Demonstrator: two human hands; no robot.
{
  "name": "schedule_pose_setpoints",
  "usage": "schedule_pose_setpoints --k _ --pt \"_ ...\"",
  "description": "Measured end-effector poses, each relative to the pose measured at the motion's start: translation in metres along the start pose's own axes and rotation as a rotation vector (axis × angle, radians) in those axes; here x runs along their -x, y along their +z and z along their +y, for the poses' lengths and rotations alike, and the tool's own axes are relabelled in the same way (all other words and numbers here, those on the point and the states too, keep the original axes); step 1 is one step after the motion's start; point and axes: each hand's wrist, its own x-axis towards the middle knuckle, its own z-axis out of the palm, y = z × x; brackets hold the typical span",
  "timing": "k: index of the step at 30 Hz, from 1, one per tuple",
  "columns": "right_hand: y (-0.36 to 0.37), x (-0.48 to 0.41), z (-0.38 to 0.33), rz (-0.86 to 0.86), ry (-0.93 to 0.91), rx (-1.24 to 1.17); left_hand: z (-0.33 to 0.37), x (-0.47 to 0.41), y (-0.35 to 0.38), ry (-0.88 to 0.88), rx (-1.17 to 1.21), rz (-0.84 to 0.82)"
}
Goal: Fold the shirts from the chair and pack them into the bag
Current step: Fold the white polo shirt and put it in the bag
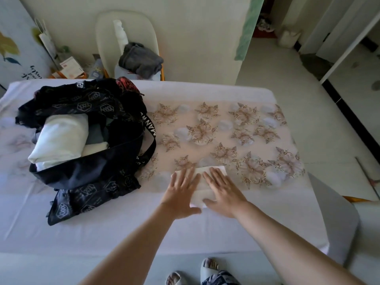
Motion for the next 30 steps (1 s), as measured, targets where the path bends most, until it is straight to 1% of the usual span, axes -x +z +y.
schedule_pose_setpoints --k 2,5,7,9,13,15,18,20,21,23,24,27,28,30 --pt "0.011 0.0 0.006 0.014 -0.046 -0.001 -0.003 0.004 0.017 0.027 -0.01 0.081" --pt "0.02 -0.004 0.016 0.114 -0.12 0.103 -0.003 0.004 0.015 0.072 -0.045 0.171" --pt "0.012 -0.004 0.017 0.08 -0.117 0.179 0.0 0.003 0.005 0.087 -0.039 0.204" --pt "-0.004 -0.004 0.011 0.053 -0.107 0.223 0.007 0.005 -0.006 0.081 0.055 0.241" --pt "-0.027 -0.005 -0.01 0.117 -0.164 0.166 0.016 0.016 -0.028 -0.02 0.253 0.326" --pt "-0.034 -0.011 -0.018 0.123 -0.202 0.136 0.012 0.021 -0.038 -0.068 0.292 0.29" --pt "-0.057 -0.026 -0.031 0.143 -0.256 0.067 -0.006 0.035 -0.056 -0.158 0.23 0.157" --pt "-0.082 -0.039 -0.044 0.122 -0.281 0.047 -0.023 0.044 -0.071 -0.218 0.234 0.155" --pt "-0.095 -0.046 -0.052 0.111 -0.289 0.051 -0.033 0.048 -0.082 -0.252 0.28 0.193" --pt "-0.124 -0.062 -0.072 0.113 -0.287 0.008 -0.059 0.055 -0.109 -0.296 0.368 0.337" --pt "-0.139 -0.071 -0.083 0.125 -0.284 -0.044 -0.074 0.058 -0.125 -0.292 0.356 0.405" --pt "-0.177 -0.101 -0.122 0.16 -0.275 -0.232 -0.126 0.07 -0.173 -0.258 0.307 0.519" --pt "-0.187 -0.113 -0.137 0.15 -0.256 -0.303 -0.145 0.075 -0.185 -0.256 0.321 0.552" --pt "-0.199 -0.135 -0.168 0.122 -0.208 -0.495 -0.186 0.084 -0.202 -0.245 0.331 0.673"
